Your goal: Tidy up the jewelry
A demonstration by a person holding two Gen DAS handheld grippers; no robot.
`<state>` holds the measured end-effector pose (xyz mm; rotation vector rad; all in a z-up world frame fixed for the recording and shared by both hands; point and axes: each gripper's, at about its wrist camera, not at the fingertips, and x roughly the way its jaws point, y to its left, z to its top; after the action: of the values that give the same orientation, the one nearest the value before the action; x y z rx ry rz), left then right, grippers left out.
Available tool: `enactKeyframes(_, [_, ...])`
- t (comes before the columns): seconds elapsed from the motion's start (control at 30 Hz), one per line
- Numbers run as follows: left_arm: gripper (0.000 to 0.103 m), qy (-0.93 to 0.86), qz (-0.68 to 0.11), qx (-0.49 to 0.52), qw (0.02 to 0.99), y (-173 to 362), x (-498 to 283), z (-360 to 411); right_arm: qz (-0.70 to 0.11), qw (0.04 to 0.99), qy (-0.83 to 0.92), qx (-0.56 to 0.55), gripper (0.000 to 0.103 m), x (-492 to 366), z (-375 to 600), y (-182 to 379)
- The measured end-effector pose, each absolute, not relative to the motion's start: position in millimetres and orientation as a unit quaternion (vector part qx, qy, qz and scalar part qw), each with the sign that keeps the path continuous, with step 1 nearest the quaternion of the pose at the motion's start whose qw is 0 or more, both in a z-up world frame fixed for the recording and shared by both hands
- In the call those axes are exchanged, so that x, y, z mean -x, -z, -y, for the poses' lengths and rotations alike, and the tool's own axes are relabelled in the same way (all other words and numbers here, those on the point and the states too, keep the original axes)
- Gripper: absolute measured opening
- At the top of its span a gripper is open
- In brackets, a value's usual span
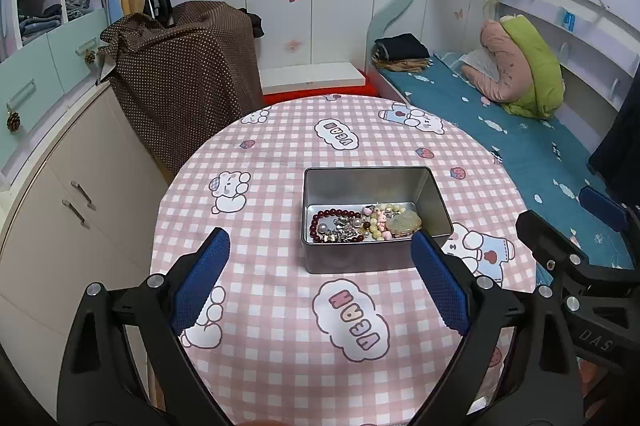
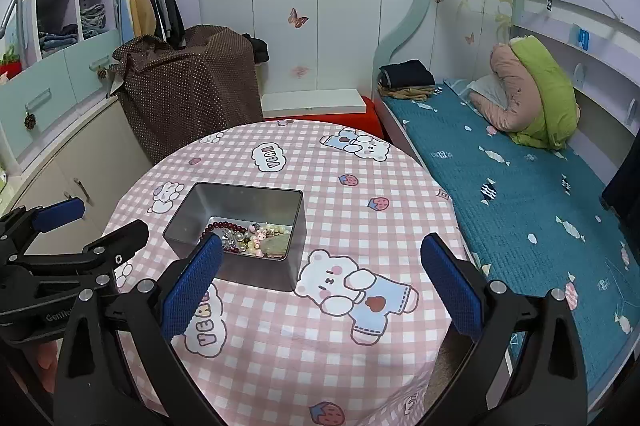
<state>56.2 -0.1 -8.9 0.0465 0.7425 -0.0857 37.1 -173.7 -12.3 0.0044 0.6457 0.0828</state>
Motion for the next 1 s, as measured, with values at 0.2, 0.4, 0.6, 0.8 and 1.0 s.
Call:
enactKeyframes(0.2, [0.092, 0.042, -0.363, -0.023, 0.931, 8.7, -56.4, 0.8, -0.318, 0.947, -0.038, -0.002, 0.096, -38.4, 175.9, 11.3])
enactKeyframes(0.4, [0.092, 0.040, -0.365, -0.025, 0.930, 8.9, -56.2, 0.9, -0.319, 0.947, -0.037, -0.001, 0.096, -39.4, 176.1, 10.7])
enactKeyframes(0.6, [0.092, 0.040, -0.366, -0.025, 0.929, 8.7, -56.6, 1.2, -0.319, 0.947, -0.037, -0.001, 0.096, -39.7, 176.2, 10.0])
enactKeyframes(0.8, [0.092, 0.039, -0.367, -0.025, 0.929, 8.8, -56.0, -0.3, -0.319, 0.947, -0.037, -0.001, 0.096, -40.4, 176.6, 9.5])
enactKeyframes(1.0, [0.092, 0.042, -0.369, -0.024, 0.928, 9.2, -56.8, -2.9, -0.322, 0.946, -0.035, -0.002, 0.096, -41.5, 177.5, 8.8])
